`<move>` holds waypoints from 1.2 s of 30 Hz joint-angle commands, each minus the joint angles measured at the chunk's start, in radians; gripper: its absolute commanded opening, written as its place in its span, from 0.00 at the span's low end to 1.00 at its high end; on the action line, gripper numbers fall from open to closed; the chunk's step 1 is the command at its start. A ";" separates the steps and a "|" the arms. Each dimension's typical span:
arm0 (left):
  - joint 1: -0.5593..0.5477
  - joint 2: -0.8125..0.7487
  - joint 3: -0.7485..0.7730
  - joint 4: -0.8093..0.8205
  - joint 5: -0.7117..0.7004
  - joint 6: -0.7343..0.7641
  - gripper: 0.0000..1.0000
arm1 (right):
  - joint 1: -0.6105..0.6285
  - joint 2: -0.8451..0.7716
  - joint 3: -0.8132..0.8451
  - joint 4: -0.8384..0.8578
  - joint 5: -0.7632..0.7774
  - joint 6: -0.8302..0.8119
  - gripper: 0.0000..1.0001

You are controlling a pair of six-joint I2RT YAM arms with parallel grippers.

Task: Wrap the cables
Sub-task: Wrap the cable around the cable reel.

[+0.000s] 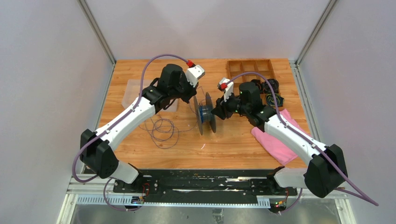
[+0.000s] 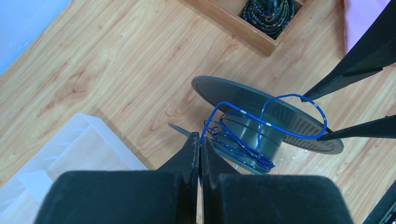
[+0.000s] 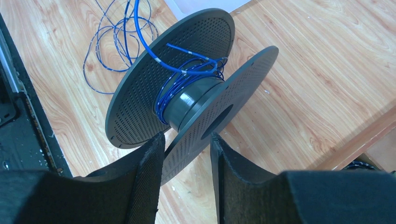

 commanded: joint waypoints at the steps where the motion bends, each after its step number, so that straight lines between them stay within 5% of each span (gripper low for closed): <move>1: -0.006 -0.047 0.018 0.034 0.009 0.012 0.00 | 0.010 0.007 0.044 -0.031 0.023 -0.060 0.39; 17: -0.006 -0.044 -0.001 0.075 0.058 0.120 0.00 | 0.012 0.039 0.096 -0.075 0.000 -0.178 0.24; 36: -0.006 0.082 -0.063 0.148 0.043 0.150 0.00 | 0.017 0.058 0.036 0.033 0.043 -0.043 0.35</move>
